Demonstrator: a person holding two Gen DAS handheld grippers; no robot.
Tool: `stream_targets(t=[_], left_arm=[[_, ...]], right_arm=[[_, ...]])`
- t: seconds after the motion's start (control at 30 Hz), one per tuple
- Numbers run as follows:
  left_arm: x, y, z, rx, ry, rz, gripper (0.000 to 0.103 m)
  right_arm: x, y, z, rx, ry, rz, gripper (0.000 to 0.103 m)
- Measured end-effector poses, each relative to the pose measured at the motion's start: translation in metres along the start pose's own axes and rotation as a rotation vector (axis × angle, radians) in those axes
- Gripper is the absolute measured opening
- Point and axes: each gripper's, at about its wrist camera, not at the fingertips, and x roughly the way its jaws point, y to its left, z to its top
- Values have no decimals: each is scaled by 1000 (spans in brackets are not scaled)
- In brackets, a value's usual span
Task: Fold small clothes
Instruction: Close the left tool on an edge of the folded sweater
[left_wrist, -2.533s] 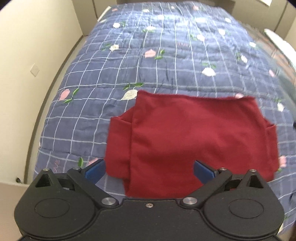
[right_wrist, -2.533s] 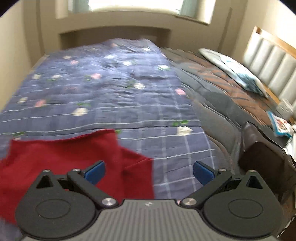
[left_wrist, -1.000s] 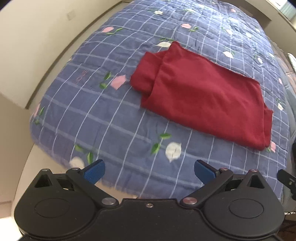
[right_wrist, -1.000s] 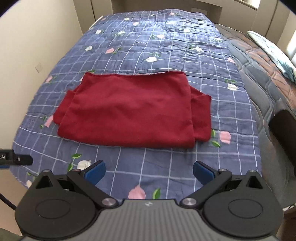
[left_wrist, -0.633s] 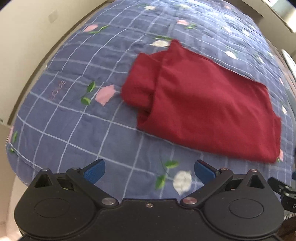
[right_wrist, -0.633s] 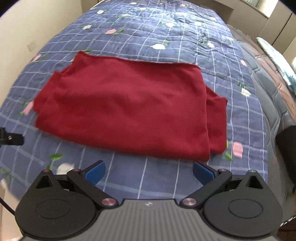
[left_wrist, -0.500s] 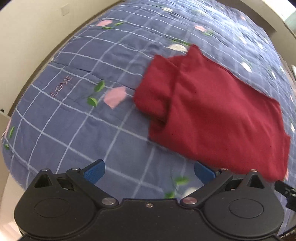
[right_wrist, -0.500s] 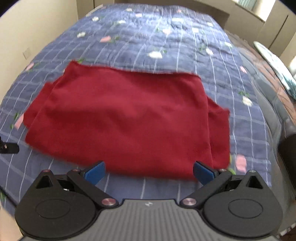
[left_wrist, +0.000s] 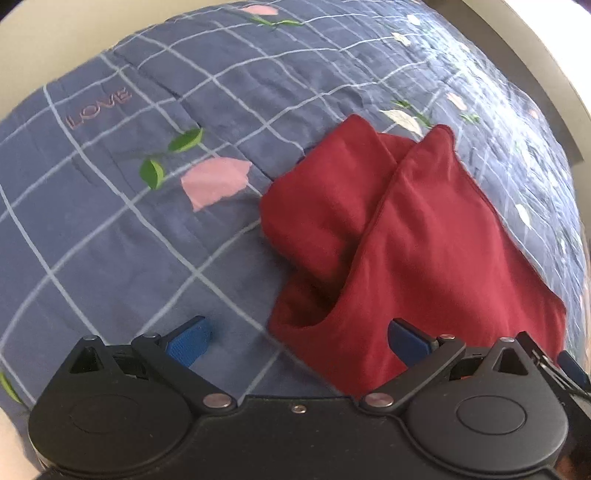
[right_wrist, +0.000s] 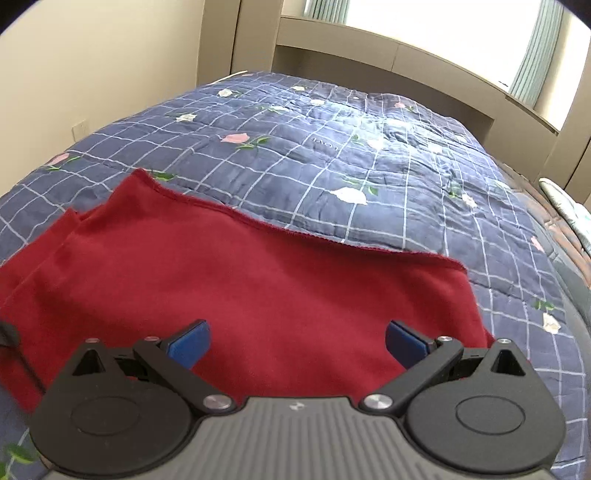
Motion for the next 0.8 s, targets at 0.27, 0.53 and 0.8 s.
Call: stream_targets(t=[0.27,0.53,0.8], left_arm=[[7,-21,-12,45,-102,89,102],[-5,-10,-7,-25,-151,52,102],[-15,30,22,-224,-210,-176,94]], right_arm=[[4,4,-46,25,-26,14,103],[4,4,-54,37,-66,18,103],[3,6,-59,34,-91,15,103]])
